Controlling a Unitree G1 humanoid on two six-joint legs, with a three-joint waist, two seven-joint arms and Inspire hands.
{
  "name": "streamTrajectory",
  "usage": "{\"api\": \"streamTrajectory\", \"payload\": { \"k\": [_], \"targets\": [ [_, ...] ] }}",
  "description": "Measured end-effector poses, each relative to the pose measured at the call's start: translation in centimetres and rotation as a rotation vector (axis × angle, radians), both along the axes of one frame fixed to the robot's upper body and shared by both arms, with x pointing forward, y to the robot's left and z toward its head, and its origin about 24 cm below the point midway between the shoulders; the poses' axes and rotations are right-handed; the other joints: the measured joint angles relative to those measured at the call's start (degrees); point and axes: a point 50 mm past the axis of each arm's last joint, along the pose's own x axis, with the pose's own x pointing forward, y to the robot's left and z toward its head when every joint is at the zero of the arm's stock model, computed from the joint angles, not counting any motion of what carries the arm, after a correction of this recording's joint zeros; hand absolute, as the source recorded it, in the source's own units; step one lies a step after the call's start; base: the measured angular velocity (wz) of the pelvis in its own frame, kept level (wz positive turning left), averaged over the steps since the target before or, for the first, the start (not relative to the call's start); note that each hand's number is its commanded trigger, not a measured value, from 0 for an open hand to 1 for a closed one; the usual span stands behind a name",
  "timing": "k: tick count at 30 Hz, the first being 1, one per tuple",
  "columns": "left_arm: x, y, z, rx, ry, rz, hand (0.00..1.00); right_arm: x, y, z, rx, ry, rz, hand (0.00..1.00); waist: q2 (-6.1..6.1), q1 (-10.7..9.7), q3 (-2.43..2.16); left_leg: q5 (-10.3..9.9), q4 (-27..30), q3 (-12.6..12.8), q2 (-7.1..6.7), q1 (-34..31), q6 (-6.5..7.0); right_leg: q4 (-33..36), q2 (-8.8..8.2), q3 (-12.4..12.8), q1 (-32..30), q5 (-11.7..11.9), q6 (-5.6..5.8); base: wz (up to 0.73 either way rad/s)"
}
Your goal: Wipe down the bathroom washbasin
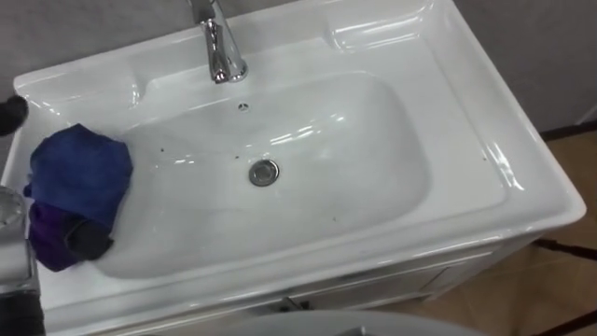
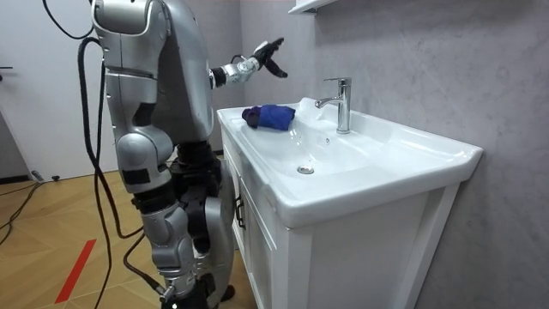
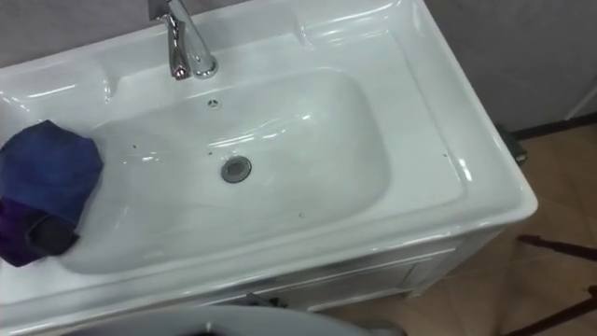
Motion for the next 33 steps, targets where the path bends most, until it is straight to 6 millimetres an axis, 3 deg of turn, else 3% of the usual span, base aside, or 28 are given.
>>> {"api": "streamTrajectory", "payload": {
  "k": [5, 11, 16, 20, 23, 27, 31, 33],
  "targets": [
    [0.1, -0.3, 0.9, 0.041, -0.038, -0.007, 0.0, -0.3, 0.0, 0.0, 0.012, 0.011, 0.02, 0.0, 0.82, 0.77, -0.37, 0.0, -0.09, 0.01, -0.02, 0.1, 0.0, -0.04, -0.04, -0.01, 0.02, 0.0, 0.0, 0.0],
    [-0.2, -0.2, 1.1, 0.057, -0.074, 0.022, 0.0, -0.2, -0.2, 0.1, 0.013, 0.012, 0.027, 0.0, 0.61, 1.77, -0.27, 0.0, -0.41, 0.01, -0.03, 0.15, 0.0, -0.09, -0.06, -0.15, 0.04, -0.01, 0.0, 0.01],
    [-1.8, 1.8, -0.3, 0.028, -0.037, 0.124, 0.0, -0.4, -0.2, 0.1, 0.01, 0.029, 0.047, 0.0, 0.56, 2.65, -0.27, 0.0, -0.57, -0.19, -0.1, 0.05, 0.0, -0.14, -0.07, -0.44, 0.01, -0.02, 0.03, 0.02],
    [-4.6, 4.4, -1.7, -0.035, -0.02, 0.283, 0.0, -0.8, -0.6, 0.2, -0.003, 0.043, 0.043, 0.0, 0.9, 4.54, -0.56, 0.0, -0.55, -0.21, -0.2, -0.1, 0.0, -0.23, -0.18, -0.68, -0.07, -0.03, 0.05, 0.02],
    [-7.0, 5.8, -4.0, -0.087, 0.052, 0.404, 0.0, -0.2, -0.7, 0.2, -0.004, 0.028, 0.05, 0.0, 1.07, 5.8, -0.65, 0.0, -0.54, -1.69, -0.44, -0.37, 0.0, -0.27, -0.32, -1.49, -0.02, -0.09, 0.14, 0.15],
    [-10.3, 6.5, -6.6, -0.149, 0.155, 0.495, 0.0, 0.3, -0.8, 0.3, -0.002, 0.016, 0.055, 0.0, 0.85, 7.98, -0.79, 0.1, -0.24, -3.31, -0.88, -1.37, 0.15, -0.5, -0.84, -3.93, 0.05, -0.23, 0.33, 0.27],
    [-12.9, 7.2, -7.4, -0.188, 0.164, 0.597, 0.0, 0.2, -0.8, 0.3, 0.002, 0.019, 0.055, 0.0, 0.28, 10.0, -0.94, 0.13, 0.31, -4.97, -1.45, -1.82, 0.21, -0.98, -1.22, -5.52, 0.88, -0.35, 0.54, 0.26],
    [-15.6, 7.6, -8.6, -0.264, 0.179, 0.698, 0.0, 0.7, -0.9, 0.3, 0.01, 0.017, 0.062, 0.0, 0.29, 10.92, -1.03, 0.14, 0.58, -5.22, -1.67, -2.11, 0.23, -1.05, -1.48, -6.09, 0.99, -0.48, 0.76, 0.11]
  ]
}}
